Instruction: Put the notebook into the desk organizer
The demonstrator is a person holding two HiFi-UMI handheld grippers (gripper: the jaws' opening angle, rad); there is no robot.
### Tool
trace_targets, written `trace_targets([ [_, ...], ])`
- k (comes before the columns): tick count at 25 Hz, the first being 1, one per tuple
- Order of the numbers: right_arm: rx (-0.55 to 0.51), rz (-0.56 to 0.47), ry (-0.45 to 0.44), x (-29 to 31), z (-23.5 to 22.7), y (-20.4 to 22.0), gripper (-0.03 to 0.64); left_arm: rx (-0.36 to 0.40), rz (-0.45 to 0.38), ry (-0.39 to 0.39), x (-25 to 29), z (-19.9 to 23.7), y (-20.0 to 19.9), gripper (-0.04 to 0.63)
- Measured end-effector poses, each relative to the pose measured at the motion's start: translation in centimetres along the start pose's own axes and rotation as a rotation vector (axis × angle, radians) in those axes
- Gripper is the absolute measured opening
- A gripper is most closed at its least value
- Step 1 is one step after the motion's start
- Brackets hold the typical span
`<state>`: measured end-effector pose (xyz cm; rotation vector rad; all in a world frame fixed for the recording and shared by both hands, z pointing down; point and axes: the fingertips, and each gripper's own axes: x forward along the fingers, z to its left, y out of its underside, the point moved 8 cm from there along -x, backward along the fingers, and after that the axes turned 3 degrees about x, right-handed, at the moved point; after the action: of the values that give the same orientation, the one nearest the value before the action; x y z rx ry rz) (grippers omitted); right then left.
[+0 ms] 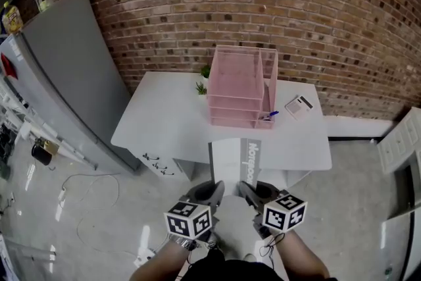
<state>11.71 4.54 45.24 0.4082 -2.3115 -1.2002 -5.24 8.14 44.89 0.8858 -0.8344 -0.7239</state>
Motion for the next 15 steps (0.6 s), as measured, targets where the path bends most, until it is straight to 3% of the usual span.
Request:
trace_targets([
  [7, 0.0, -0.013, 0.024, 4.8, 1.8, -0.6, 0.014, 0.001, 0.0, 0.03, -0.9, 5.0, -1.6, 0.031],
  [15, -0.006, -0.004, 0.047, 7.4, 2.2, -1.2, 0.014, -0.019, -0.008, 0.057, -0.7, 7.9, -2.3, 0.031],
])
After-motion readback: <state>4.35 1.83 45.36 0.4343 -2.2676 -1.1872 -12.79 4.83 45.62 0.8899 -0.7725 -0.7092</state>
